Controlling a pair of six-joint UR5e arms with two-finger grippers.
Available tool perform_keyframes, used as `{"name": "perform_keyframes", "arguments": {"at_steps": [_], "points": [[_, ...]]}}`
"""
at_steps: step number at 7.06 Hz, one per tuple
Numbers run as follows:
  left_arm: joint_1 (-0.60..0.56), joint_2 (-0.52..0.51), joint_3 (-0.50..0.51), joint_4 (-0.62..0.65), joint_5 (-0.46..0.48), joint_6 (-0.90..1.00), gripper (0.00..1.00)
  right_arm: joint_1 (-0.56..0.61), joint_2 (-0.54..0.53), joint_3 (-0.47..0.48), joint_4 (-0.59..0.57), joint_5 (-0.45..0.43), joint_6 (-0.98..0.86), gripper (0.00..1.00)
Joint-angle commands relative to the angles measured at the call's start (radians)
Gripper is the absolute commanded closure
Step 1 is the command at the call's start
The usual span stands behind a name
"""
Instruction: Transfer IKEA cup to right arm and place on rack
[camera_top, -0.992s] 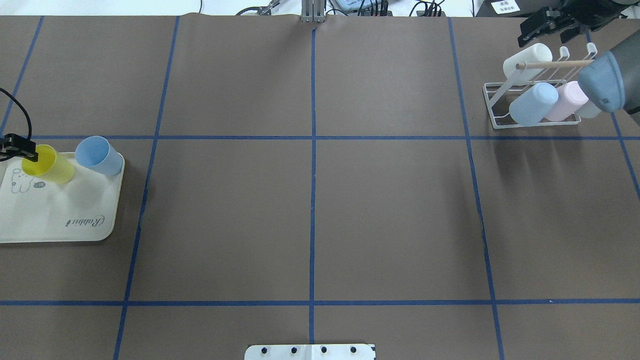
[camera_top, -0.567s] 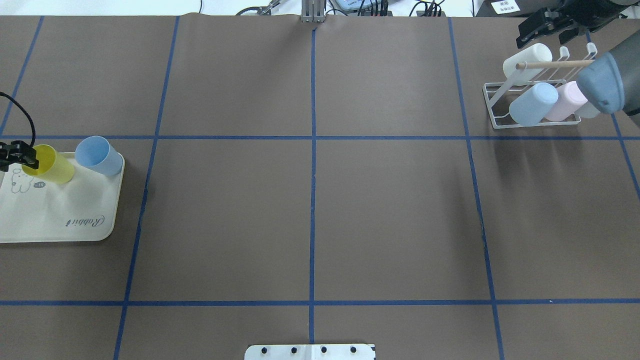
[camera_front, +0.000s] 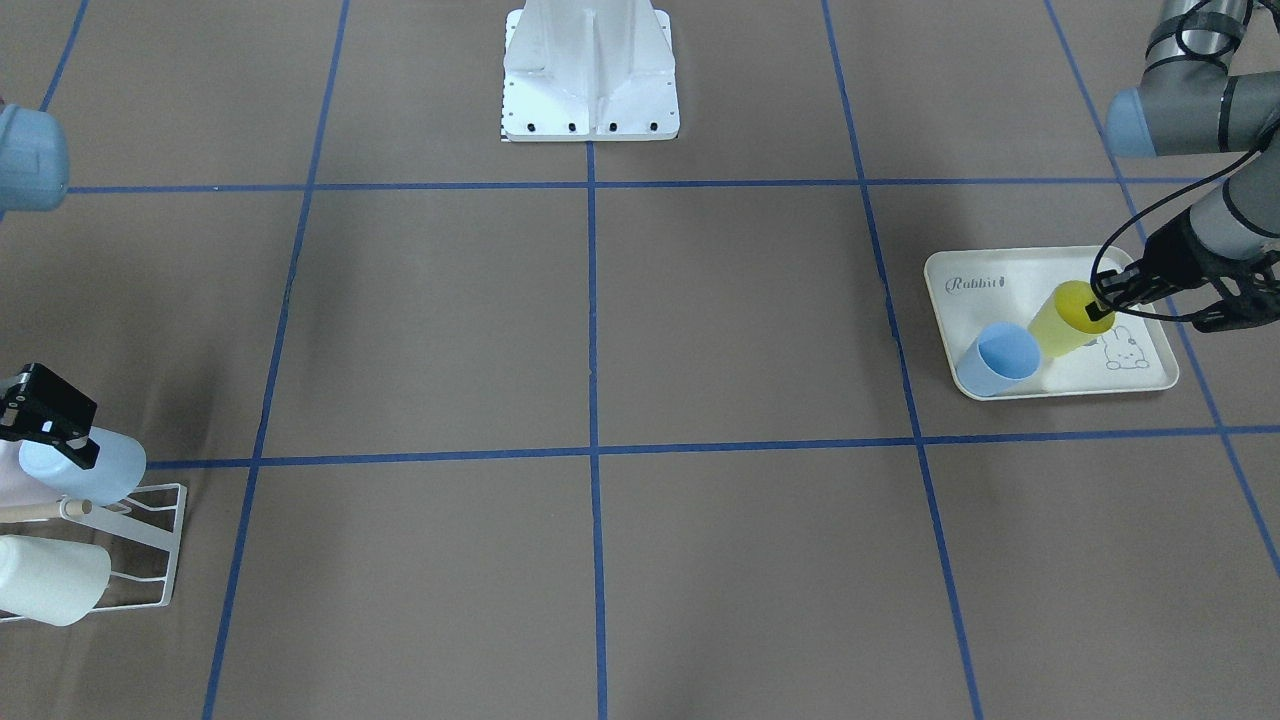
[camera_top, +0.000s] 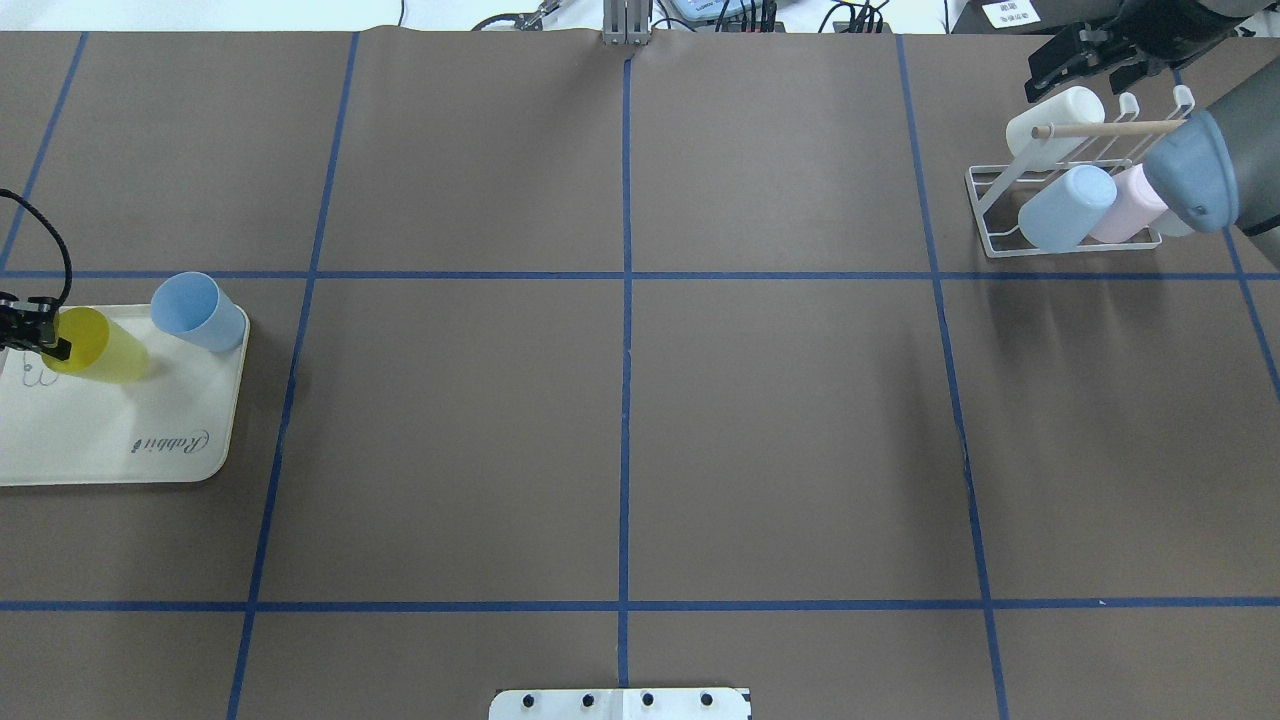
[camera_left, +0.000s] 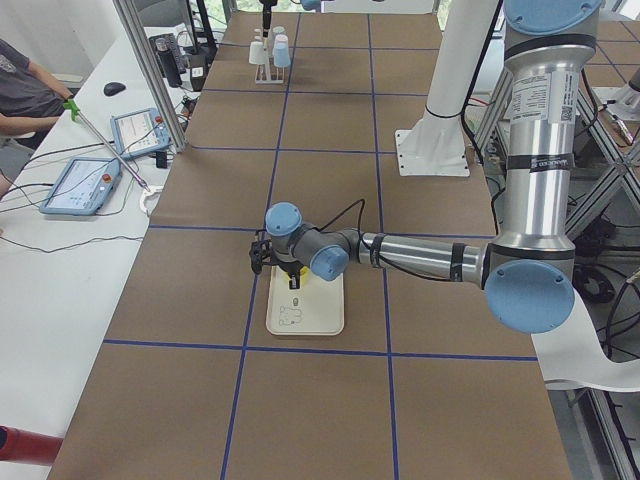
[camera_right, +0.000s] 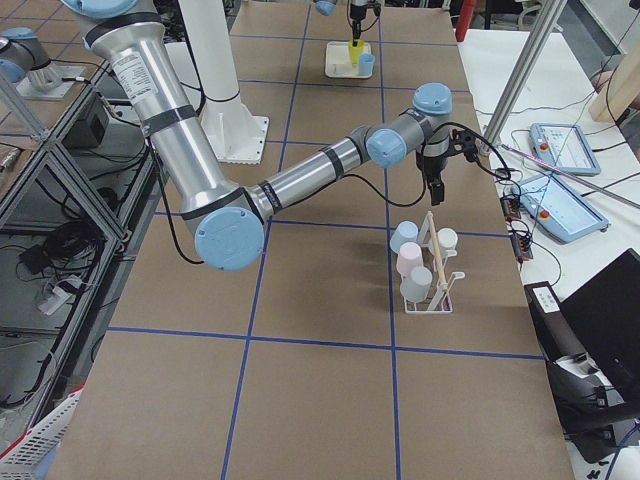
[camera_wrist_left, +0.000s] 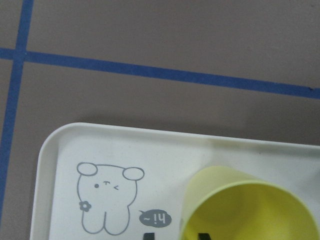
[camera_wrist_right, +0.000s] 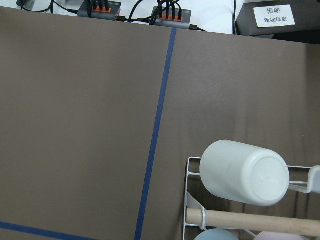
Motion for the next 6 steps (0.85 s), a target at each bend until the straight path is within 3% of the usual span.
{"name": "perform_keyframes", "arguments": {"at_steps": [1,2,4,6], "points": [[-0.103,0.007,-0.02,0.008,-0.002,0.012,1.0,-0.002,0.006,0.004,0.001,-0.002,0.008,0.02],[-0.115,0.018,-0.059,0.011,-0.002,-0.007,1.0,-0.019,0.017,0.026,0.002,-0.001,0.068,0.02],[-0.103,-0.029,-0.124,-0.042,-0.014,-0.252,1.0,-0.103,0.016,0.155,0.01,-0.007,0.28,0.02],[-0.094,-0.059,-0.152,-0.297,-0.124,-0.518,1.0,-0.192,0.019,0.284,0.065,-0.005,0.496,0.02]]}}
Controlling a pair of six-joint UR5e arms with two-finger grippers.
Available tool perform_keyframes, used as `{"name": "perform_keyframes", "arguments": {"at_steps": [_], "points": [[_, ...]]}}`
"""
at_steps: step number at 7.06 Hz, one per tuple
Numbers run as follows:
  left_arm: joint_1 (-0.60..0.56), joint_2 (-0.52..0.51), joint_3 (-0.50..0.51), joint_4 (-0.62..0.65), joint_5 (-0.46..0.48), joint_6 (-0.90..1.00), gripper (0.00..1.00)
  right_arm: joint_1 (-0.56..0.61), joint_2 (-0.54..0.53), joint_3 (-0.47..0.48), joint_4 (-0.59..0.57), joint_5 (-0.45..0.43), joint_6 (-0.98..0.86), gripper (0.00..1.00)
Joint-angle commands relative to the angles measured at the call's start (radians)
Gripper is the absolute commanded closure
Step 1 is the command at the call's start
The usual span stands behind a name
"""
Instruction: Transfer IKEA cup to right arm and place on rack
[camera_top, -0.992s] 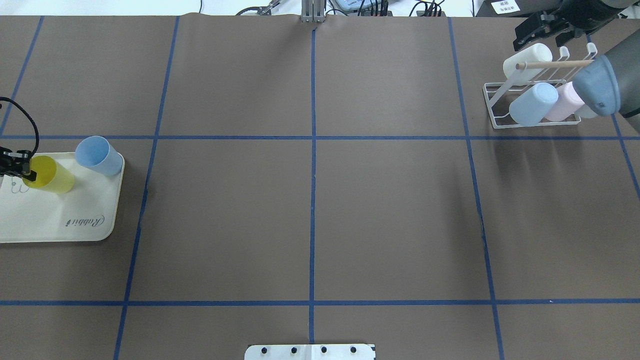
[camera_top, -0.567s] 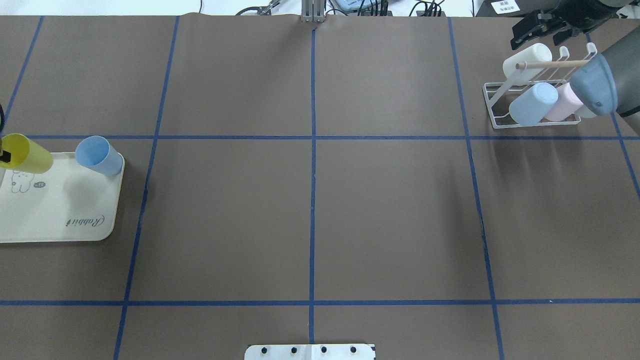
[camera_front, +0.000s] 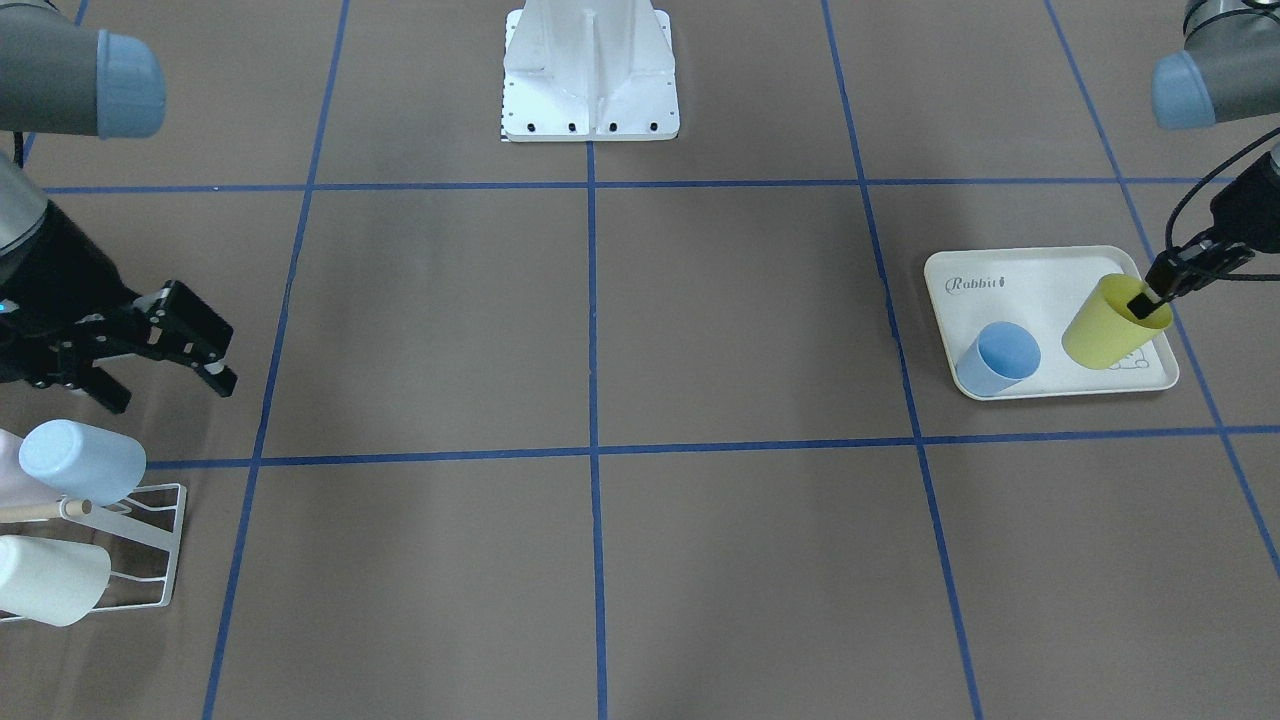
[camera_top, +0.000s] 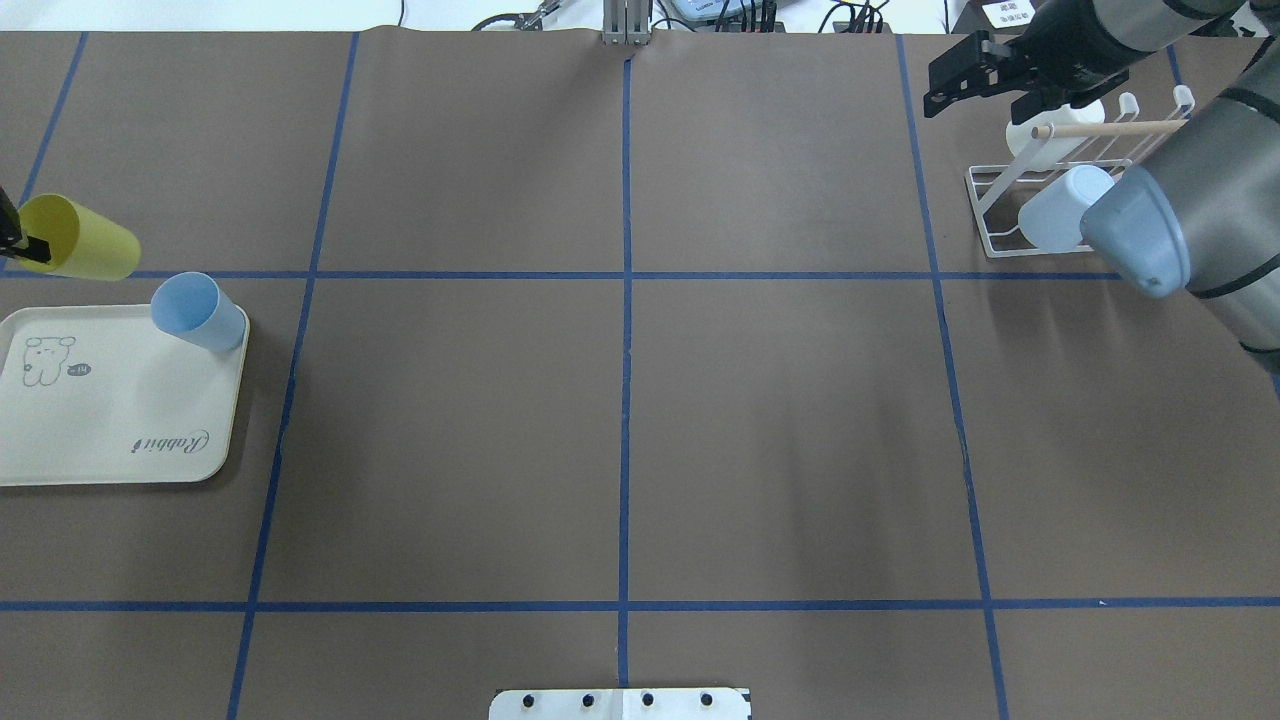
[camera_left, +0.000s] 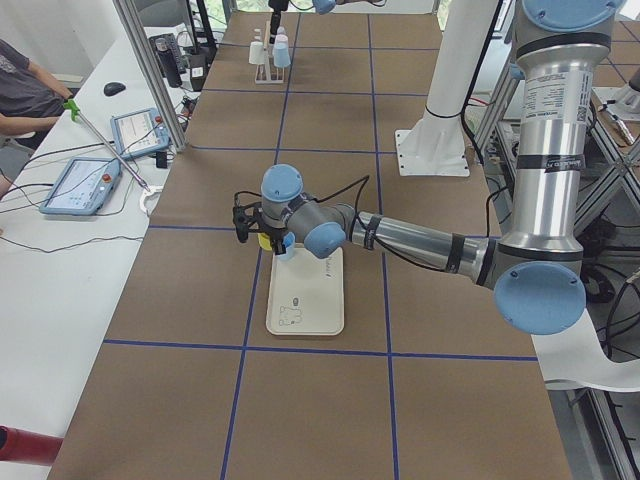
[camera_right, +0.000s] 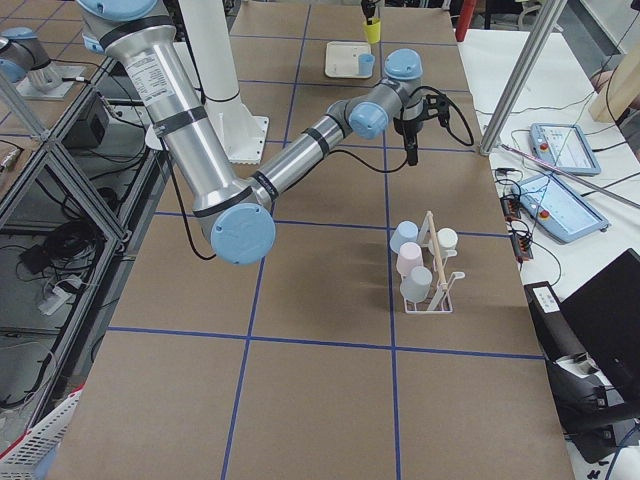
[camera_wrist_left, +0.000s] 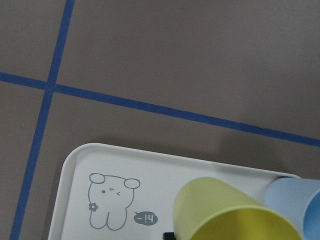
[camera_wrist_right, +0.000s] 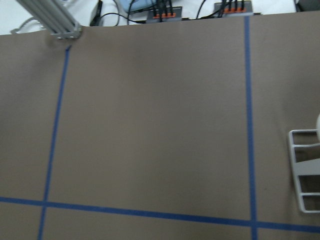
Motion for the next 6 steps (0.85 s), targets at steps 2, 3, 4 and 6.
{"name": "perform_keyframes", "arguments": {"at_steps": [2,3,4,6], "points": [[0.071,-0.1,-0.008,-0.436,-0.071,-0.506,1.0,-0.161,0.002,0.109,0.384,0.0,0.498,0.02],[0.099,-0.172,-0.004,-0.529,-0.059,-0.707,1.0,-0.209,0.0,0.096,0.602,-0.011,0.664,0.02],[0.139,-0.203,-0.019,-0.632,0.013,-0.86,1.0,-0.239,0.0,0.094,0.733,-0.026,0.74,0.02],[0.328,-0.219,-0.02,-0.985,0.233,-1.105,1.0,-0.311,0.008,0.097,0.902,-0.096,0.84,0.02]]}}
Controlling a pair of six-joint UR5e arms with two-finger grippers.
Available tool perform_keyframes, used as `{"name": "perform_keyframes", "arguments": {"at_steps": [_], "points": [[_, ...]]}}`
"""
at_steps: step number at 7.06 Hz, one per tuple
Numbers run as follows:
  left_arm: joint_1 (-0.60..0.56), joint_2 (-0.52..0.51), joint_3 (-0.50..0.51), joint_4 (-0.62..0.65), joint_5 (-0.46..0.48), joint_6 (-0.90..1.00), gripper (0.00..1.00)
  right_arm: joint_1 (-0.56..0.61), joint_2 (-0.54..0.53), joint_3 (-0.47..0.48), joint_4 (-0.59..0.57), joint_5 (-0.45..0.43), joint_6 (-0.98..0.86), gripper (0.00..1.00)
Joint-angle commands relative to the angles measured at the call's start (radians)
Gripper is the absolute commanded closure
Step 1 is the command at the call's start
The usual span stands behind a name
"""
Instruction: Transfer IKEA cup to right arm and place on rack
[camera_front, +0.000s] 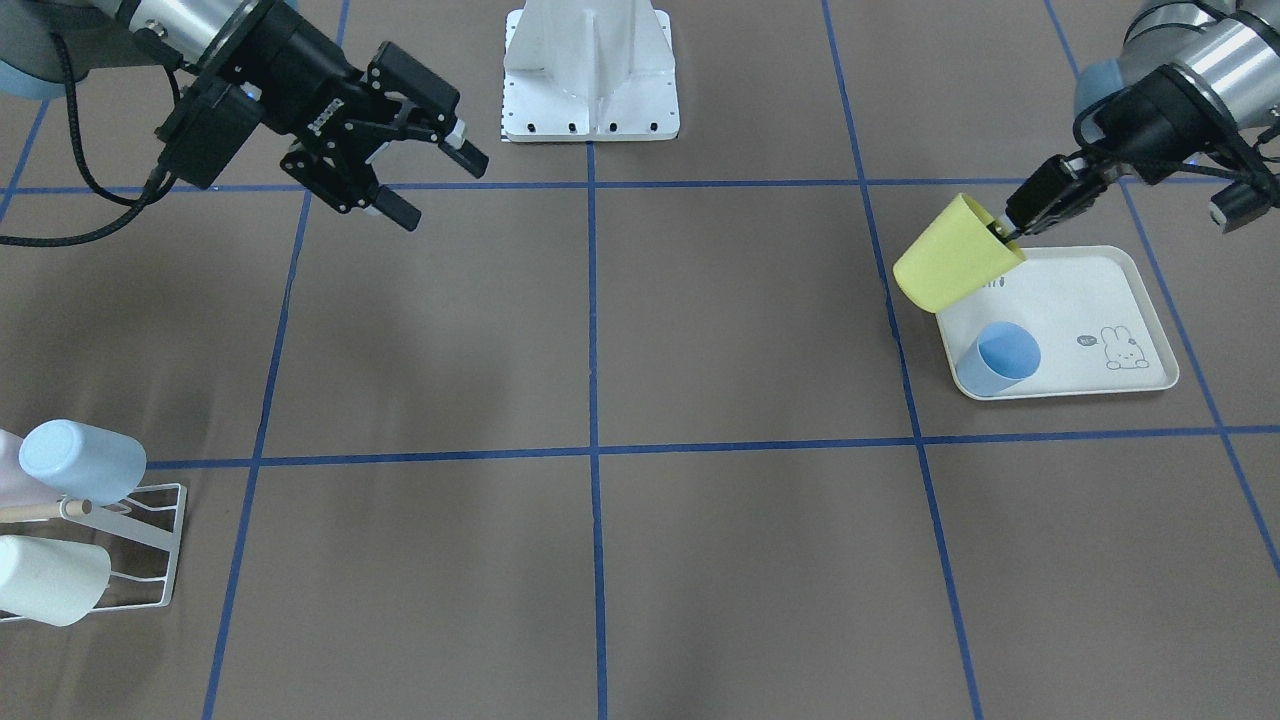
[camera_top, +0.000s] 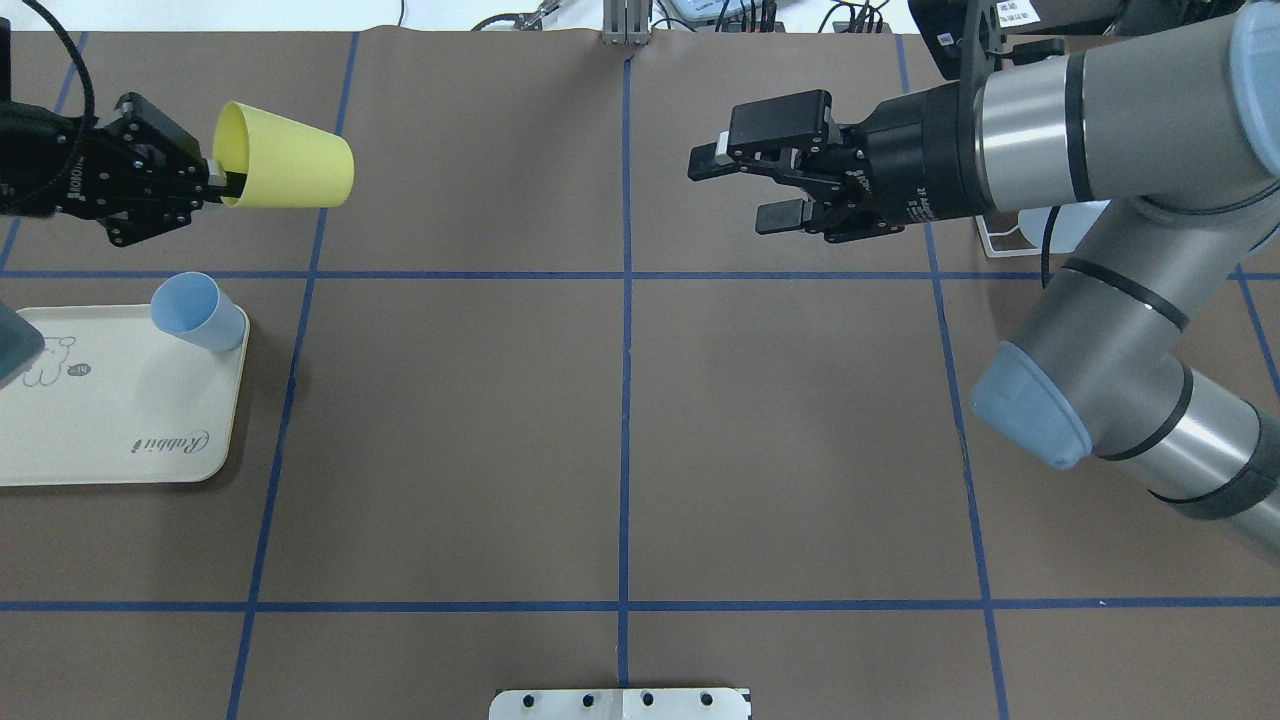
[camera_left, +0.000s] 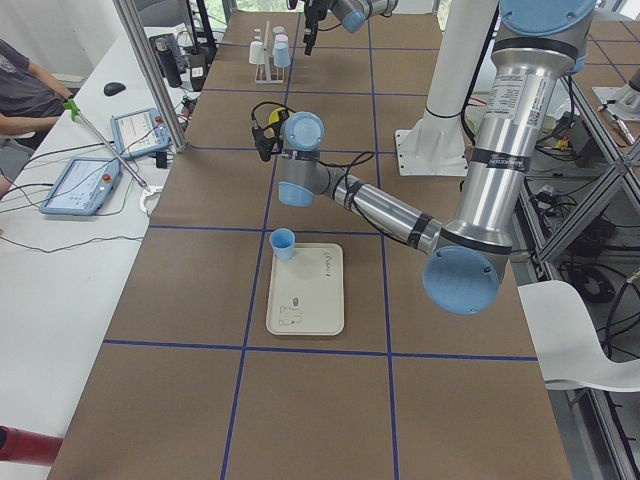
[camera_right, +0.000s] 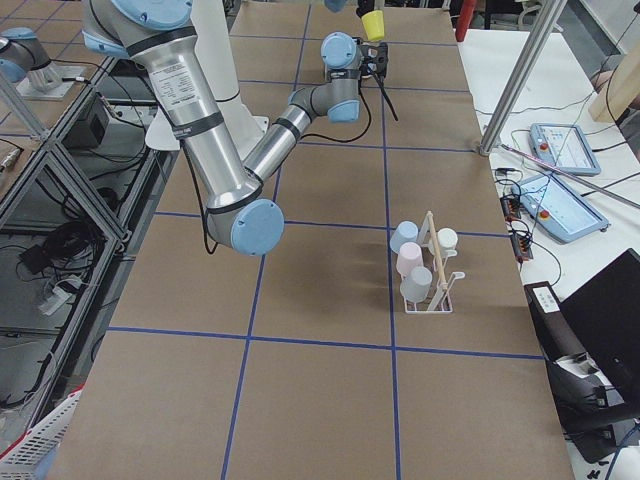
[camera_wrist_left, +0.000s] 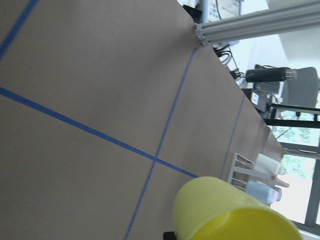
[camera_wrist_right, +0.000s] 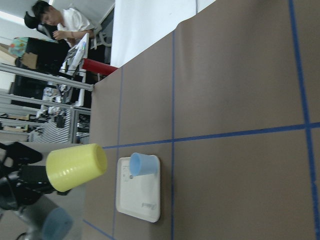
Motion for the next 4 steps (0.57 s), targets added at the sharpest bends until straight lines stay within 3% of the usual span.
{"name": "perform_keyframes", "arguments": {"at_steps": [1,2,4], "points": [[0.159,-0.036,-0.001,-0.27,0.184,-0.209,1.0,-0.059,0.004,-0.001,0.209,-0.063,0.117,0.02],[0.197,-0.077,0.0,-0.307,0.221,-0.323,1.0,-0.079,0.006,-0.004,0.276,-0.088,0.134,0.02],[0.312,-0.12,0.014,-0.459,0.369,-0.488,1.0,-0.114,0.056,-0.006,0.291,-0.103,0.143,0.02]]}}
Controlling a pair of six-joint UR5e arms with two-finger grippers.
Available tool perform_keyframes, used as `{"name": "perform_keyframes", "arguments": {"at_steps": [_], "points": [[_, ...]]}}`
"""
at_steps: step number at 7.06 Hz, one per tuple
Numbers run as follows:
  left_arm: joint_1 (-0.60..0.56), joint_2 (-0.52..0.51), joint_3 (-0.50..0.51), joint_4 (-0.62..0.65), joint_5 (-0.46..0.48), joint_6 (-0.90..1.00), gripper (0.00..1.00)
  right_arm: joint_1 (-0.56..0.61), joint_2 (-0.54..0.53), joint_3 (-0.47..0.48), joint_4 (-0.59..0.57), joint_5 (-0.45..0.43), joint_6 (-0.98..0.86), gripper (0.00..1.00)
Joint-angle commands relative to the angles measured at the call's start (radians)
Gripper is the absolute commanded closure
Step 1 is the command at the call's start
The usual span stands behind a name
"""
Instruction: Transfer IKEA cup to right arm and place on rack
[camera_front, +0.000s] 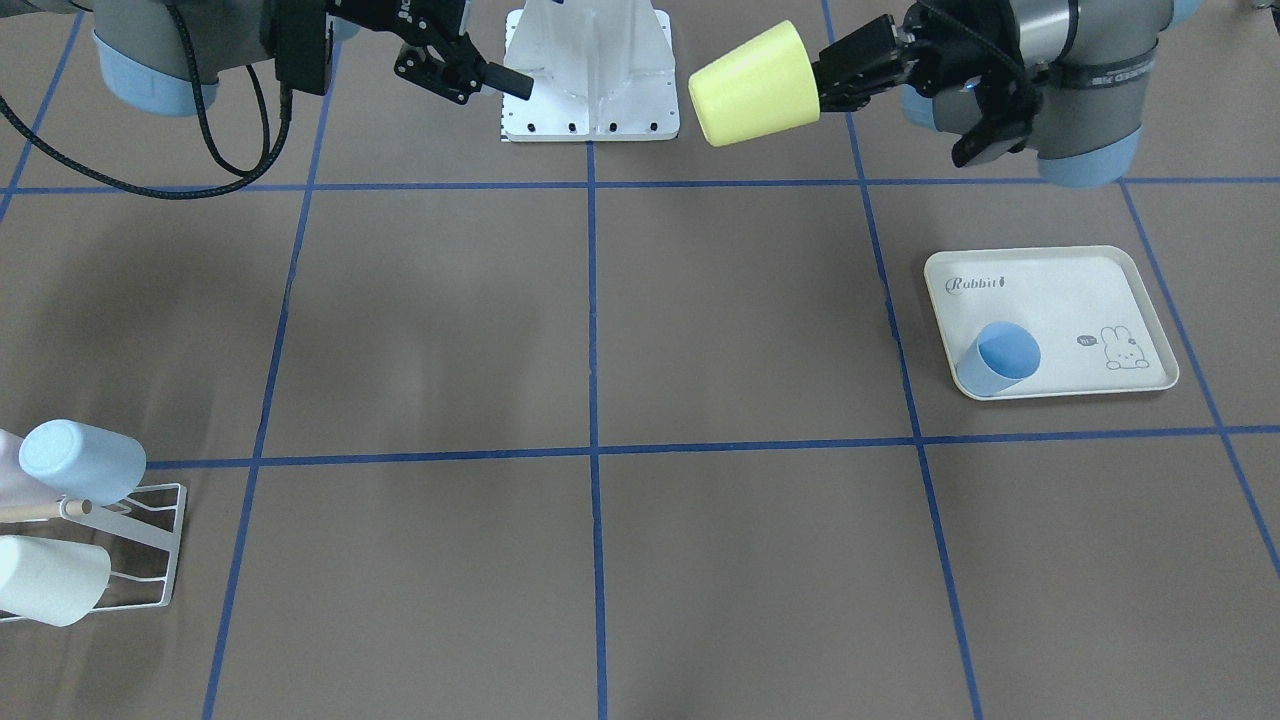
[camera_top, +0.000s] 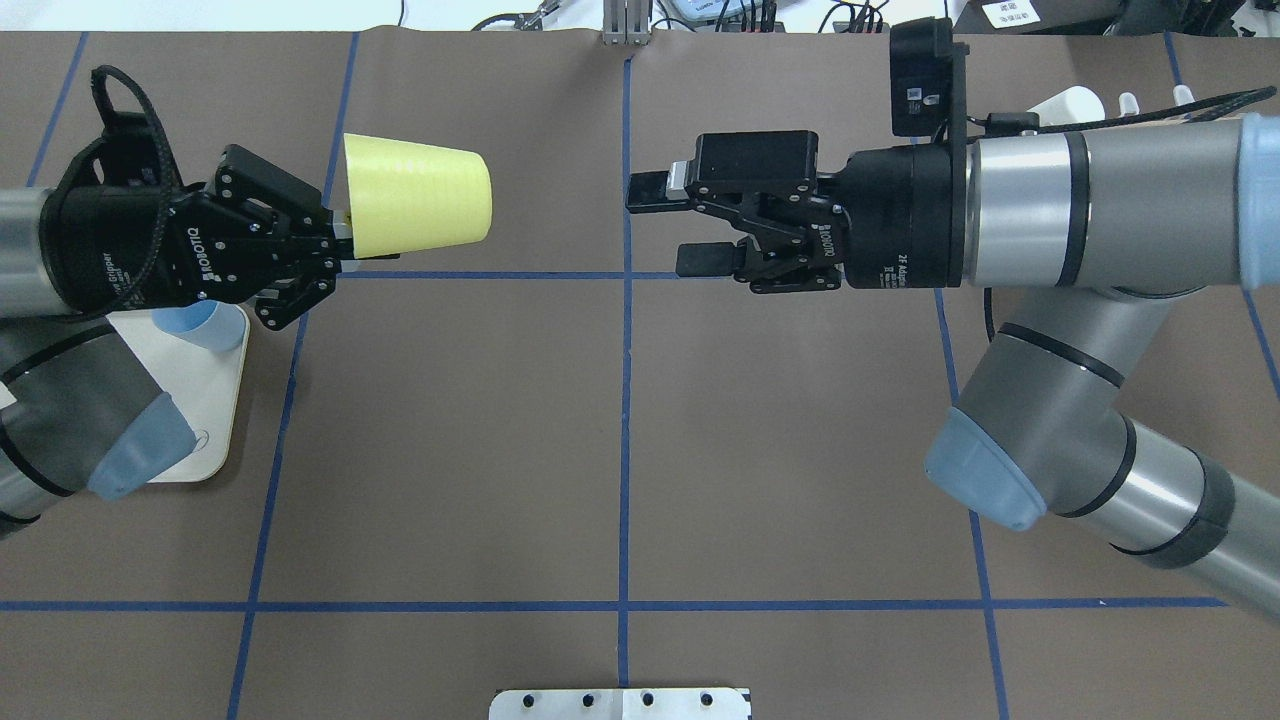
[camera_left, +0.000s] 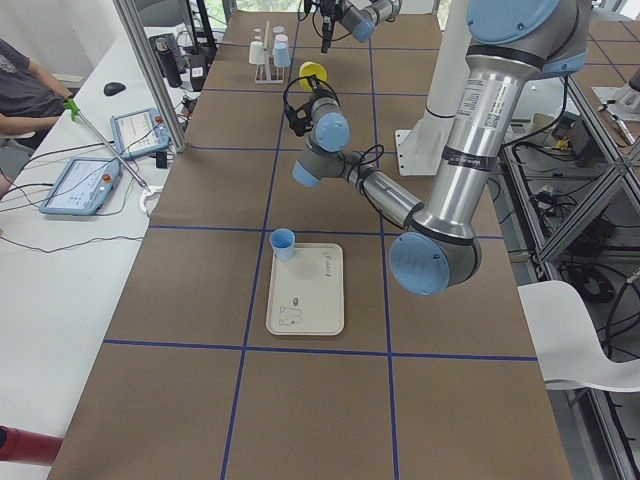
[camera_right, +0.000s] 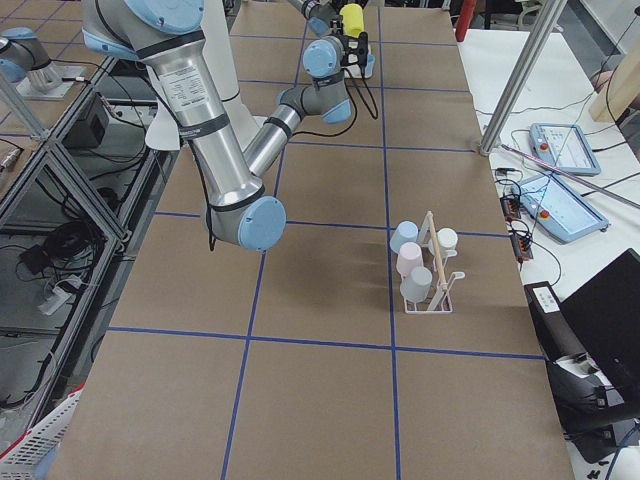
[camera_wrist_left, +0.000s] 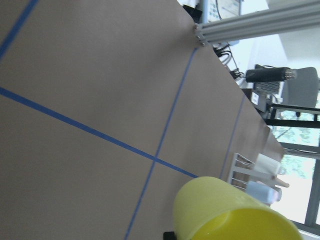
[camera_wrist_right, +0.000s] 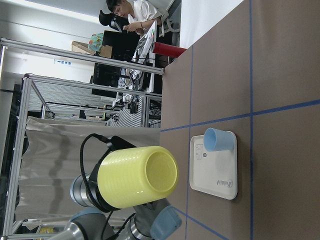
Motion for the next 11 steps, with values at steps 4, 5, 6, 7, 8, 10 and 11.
{"name": "perform_keyframes", "arguments": {"at_steps": [4,5,6,7,8,10,11], "points": [[0.17,-0.07,0.009,-0.182,0.234,-0.203,1.0,-0.068,0.095,-0.001,0.034,-0.06,0.053,0.02],[0.182,-0.079,0.009,-0.185,0.242,-0.205,1.0,-0.074,0.098,-0.001,0.044,-0.062,0.053,0.02],[0.19,-0.084,0.009,-0.196,0.255,-0.217,1.0,-0.076,0.098,-0.001,0.044,-0.068,0.053,0.02],[0.208,-0.084,0.009,-0.196,0.257,-0.217,1.0,-0.079,0.099,-0.001,0.046,-0.089,0.053,0.02],[0.221,-0.087,0.005,-0.205,0.274,-0.231,1.0,-0.079,0.099,-0.001,0.052,-0.097,0.053,0.03],[0.233,-0.096,0.005,-0.225,0.288,-0.253,1.0,-0.08,0.099,-0.001,0.06,-0.109,0.053,0.04],[0.235,-0.096,0.005,-0.225,0.288,-0.253,1.0,-0.08,0.098,-0.001,0.06,-0.109,0.053,0.1]]}}
